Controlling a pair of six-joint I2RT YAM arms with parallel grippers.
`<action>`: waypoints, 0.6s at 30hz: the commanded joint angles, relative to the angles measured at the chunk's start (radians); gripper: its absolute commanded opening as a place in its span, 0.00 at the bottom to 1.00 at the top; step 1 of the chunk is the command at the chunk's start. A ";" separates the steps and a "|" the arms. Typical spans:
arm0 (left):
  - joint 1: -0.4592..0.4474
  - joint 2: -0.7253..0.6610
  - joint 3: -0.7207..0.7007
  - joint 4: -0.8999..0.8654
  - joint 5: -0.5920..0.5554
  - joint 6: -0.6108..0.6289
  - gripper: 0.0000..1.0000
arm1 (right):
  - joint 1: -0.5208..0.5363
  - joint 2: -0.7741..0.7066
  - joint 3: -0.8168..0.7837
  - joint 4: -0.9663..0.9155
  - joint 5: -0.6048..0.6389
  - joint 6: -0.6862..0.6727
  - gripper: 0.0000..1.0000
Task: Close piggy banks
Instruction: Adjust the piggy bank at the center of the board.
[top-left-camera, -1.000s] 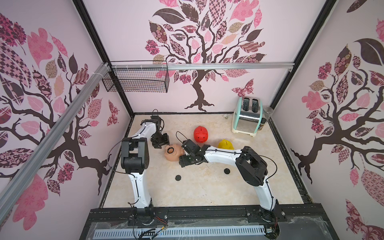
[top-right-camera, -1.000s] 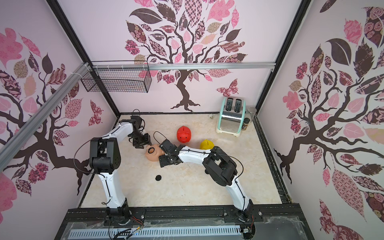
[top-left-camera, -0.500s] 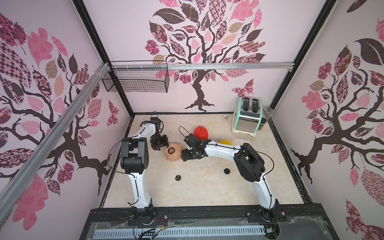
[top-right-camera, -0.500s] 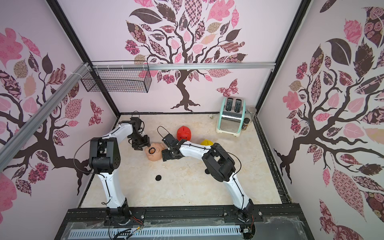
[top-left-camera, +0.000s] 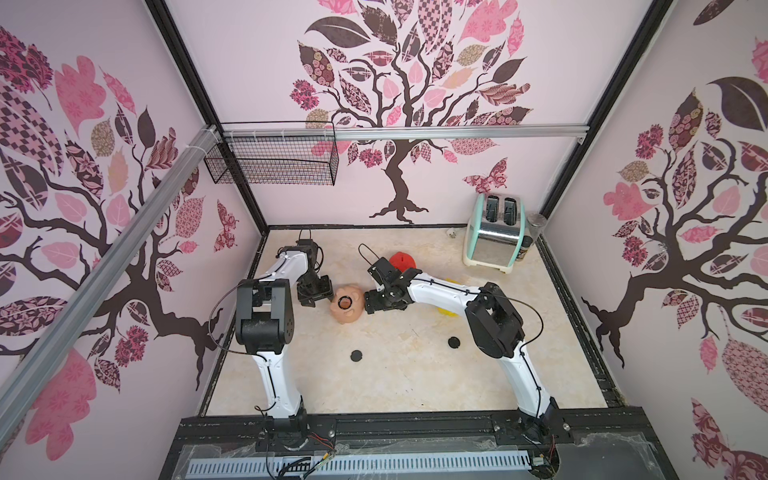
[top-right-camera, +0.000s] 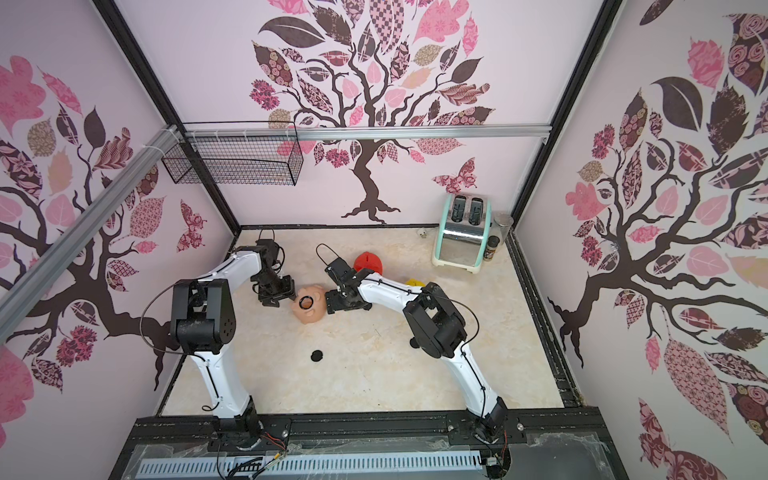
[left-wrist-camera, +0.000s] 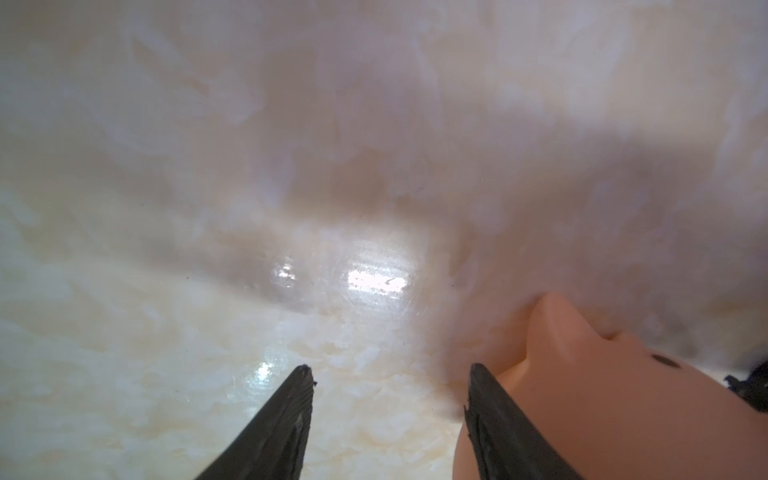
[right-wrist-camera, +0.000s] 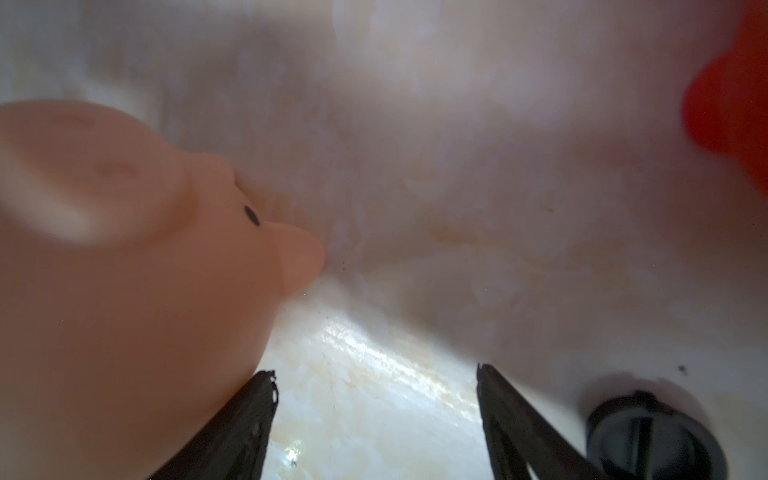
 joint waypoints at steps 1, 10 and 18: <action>-0.017 -0.023 -0.034 -0.020 0.044 0.002 0.62 | 0.012 0.024 0.084 0.015 -0.022 -0.016 0.79; -0.016 -0.029 -0.068 -0.021 0.041 0.000 0.63 | 0.012 0.077 0.190 -0.039 -0.035 -0.027 0.79; -0.010 -0.063 -0.132 -0.006 0.015 -0.007 0.63 | 0.012 0.068 0.194 -0.047 -0.023 -0.032 0.79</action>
